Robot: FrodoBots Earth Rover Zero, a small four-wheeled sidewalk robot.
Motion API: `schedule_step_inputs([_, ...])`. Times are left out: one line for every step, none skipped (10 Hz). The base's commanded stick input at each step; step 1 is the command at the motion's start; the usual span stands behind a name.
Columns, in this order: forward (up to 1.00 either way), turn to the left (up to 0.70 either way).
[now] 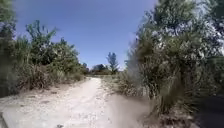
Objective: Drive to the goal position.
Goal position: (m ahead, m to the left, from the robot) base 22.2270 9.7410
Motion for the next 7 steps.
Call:
schedule_step_inputs([0.45,0.02])
schedule_step_inputs([0.45,0.02])
schedule_step_inputs([0.45,0.02])
schedule_step_inputs([0.45,0.02])
schedule_step_inputs([0.45,0.02])
schedule_step_inputs([0.45,0.02])
schedule_step_inputs([0.45,0.02])
